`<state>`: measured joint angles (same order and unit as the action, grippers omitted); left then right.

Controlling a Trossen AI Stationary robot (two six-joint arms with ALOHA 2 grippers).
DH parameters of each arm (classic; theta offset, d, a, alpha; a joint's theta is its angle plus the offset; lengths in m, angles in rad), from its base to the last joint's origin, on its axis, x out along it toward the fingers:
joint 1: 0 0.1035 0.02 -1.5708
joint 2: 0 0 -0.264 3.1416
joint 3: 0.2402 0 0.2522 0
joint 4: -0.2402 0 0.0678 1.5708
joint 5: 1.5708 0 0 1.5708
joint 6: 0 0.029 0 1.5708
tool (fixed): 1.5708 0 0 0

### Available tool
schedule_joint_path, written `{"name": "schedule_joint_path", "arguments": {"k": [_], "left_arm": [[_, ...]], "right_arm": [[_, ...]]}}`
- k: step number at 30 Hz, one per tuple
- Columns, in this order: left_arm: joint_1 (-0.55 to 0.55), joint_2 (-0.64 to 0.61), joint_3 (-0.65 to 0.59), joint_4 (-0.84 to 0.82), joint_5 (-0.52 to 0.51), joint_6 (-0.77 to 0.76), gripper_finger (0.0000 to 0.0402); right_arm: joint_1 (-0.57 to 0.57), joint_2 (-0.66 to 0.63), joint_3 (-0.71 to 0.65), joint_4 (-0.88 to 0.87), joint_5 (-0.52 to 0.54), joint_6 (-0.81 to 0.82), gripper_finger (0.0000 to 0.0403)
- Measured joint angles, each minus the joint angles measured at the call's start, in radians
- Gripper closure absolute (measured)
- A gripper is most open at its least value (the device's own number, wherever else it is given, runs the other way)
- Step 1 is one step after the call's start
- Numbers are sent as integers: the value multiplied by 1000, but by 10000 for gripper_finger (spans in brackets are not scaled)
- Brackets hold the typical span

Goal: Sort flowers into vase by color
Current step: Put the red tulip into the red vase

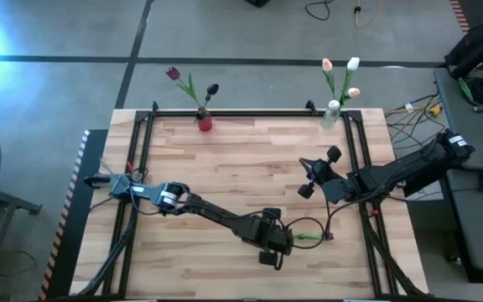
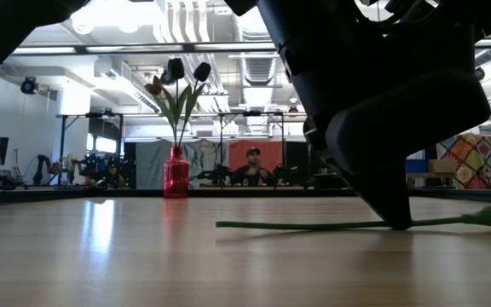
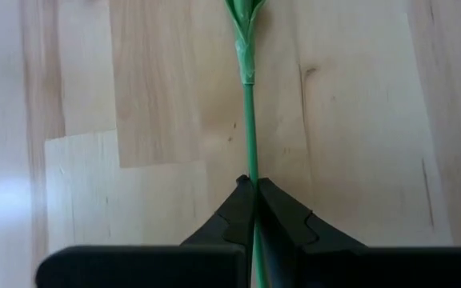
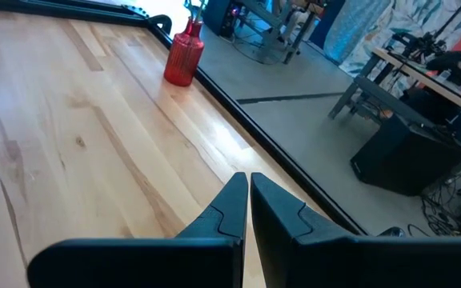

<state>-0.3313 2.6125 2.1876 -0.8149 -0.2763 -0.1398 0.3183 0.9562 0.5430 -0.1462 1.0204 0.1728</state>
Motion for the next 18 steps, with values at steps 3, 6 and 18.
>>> {"name": "schedule_joint_path", "arguments": {"k": [3,6,18], "left_arm": [[0,-3,-18,25,-6,1,402],[0,-9,-57,85,-16,2,401],[2,-38,-178,326,-45,27,401]], "right_arm": [[0,0,0,3,0,-6,390],[0,0,0,4,0,-10,390],[0,0,0,6,0,-14,390]]}}
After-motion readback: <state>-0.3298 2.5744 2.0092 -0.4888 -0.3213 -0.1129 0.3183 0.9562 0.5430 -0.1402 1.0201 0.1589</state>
